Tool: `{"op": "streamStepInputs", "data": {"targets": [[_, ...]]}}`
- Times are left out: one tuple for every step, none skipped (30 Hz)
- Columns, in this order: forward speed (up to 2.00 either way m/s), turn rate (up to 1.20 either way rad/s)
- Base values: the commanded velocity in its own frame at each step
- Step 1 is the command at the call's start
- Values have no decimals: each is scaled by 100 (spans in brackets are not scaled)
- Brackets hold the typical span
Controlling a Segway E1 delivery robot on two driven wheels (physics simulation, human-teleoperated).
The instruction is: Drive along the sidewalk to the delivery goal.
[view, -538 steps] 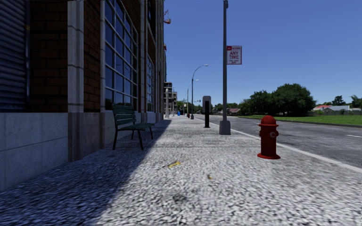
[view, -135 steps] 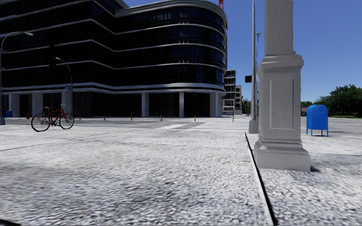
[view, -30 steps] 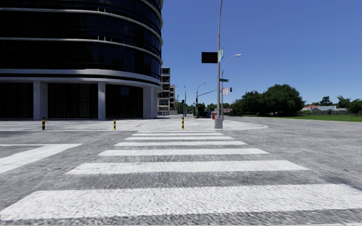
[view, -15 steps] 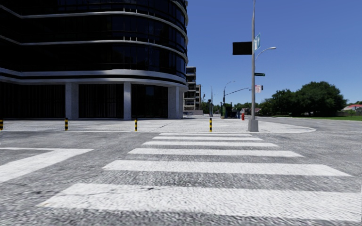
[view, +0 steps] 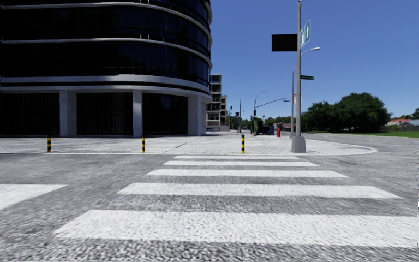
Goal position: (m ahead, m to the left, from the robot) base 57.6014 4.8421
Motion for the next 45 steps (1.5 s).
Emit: {"op": "streamStepInputs", "data": {"targets": [[200, -7], [200, 0], [200, 0], [200, 0], [200, 0], [200, 0], [200, 0], [200, 0], [200, 0], [200, 0], [200, 0], [200, 0], [200, 0], [200, 0], [200, 0], [200, -4], [200, -4], [200, -19], [200, -26], [200, -27], [200, -27], [200, -25], [200, -4], [200, 0], [200, 0], [200, 0], [200, 0], [200, 0], [200, 0], [200, 0], [200, 0], [200, 0], [200, 0], [200, 0], [200, -3], [200, -15], [200, -15], [200, -24], [200, -27], [200, -28], [200, -28], [200, -28], [200, -26], [200, -4], [200, -4]]}}
